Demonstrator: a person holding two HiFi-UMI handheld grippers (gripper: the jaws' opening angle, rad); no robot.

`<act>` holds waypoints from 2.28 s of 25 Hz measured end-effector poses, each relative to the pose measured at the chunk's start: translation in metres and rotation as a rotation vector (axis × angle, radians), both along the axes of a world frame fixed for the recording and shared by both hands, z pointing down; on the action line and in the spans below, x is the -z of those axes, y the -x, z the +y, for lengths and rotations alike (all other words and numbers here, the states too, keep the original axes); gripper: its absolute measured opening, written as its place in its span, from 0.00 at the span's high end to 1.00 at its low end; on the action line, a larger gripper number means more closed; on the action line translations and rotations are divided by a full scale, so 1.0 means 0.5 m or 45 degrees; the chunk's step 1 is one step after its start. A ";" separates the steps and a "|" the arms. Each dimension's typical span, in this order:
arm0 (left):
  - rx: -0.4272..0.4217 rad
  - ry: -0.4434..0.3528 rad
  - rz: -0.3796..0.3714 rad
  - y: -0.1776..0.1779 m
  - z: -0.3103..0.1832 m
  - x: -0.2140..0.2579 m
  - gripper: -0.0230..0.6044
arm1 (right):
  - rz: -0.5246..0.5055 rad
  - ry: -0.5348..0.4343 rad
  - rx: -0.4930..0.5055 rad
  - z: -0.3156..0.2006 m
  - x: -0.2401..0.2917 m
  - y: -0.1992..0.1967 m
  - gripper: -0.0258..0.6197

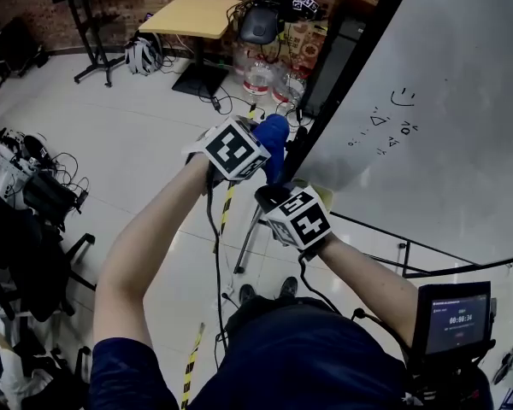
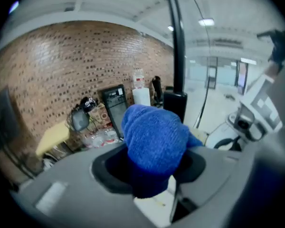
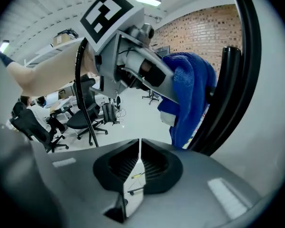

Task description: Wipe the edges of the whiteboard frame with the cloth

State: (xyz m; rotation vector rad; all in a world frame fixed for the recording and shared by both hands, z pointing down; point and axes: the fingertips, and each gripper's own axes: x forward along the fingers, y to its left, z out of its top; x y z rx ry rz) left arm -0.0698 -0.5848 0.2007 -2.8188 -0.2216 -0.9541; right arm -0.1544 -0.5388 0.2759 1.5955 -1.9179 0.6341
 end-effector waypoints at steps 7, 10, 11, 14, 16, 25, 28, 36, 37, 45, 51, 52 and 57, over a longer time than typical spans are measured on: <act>-0.193 -0.699 -0.195 -0.032 0.000 0.022 0.66 | 0.019 -0.040 -0.019 -0.005 0.021 -0.017 0.93; -0.160 -0.638 -0.150 -0.039 0.000 0.039 0.66 | 0.026 -0.062 -0.020 -0.002 0.030 -0.022 0.93; -0.154 -0.615 -0.131 -0.041 0.000 0.045 0.66 | 0.028 -0.069 -0.021 -0.001 0.034 -0.025 0.93; -0.150 -0.599 -0.108 -0.044 0.000 0.062 0.66 | 0.029 -0.087 -0.026 -0.003 0.050 -0.034 0.93; -0.147 -0.599 -0.099 -0.047 0.003 0.075 0.66 | 0.029 -0.097 -0.025 -0.005 0.065 -0.042 0.93; -0.173 -0.668 -0.009 -0.076 0.032 0.165 0.66 | 0.003 -0.189 -0.014 -0.003 0.172 -0.083 0.93; -0.163 -0.637 0.006 -0.082 0.030 0.180 0.66 | 0.016 -0.204 0.006 0.001 0.186 -0.077 0.93; -0.119 -0.572 0.080 -0.083 0.022 0.248 0.66 | 0.066 -0.271 0.016 -0.009 0.231 -0.083 0.93; -0.115 -0.572 0.089 -0.083 0.020 0.255 0.66 | 0.074 -0.279 0.013 -0.013 0.238 -0.087 0.94; -0.092 -0.632 0.145 -0.088 -0.002 0.328 0.66 | 0.164 -0.356 0.035 -0.050 0.299 -0.091 0.94; -0.086 -0.673 0.175 -0.098 -0.002 0.394 0.65 | 0.214 -0.430 0.030 -0.051 0.369 -0.105 0.94; -0.085 -0.669 0.180 -0.099 0.001 0.404 0.65 | 0.222 -0.441 0.027 -0.048 0.382 -0.110 0.94; -0.081 -0.699 0.183 -0.102 -0.023 0.420 0.65 | 0.257 -0.517 0.016 -0.066 0.425 -0.125 0.94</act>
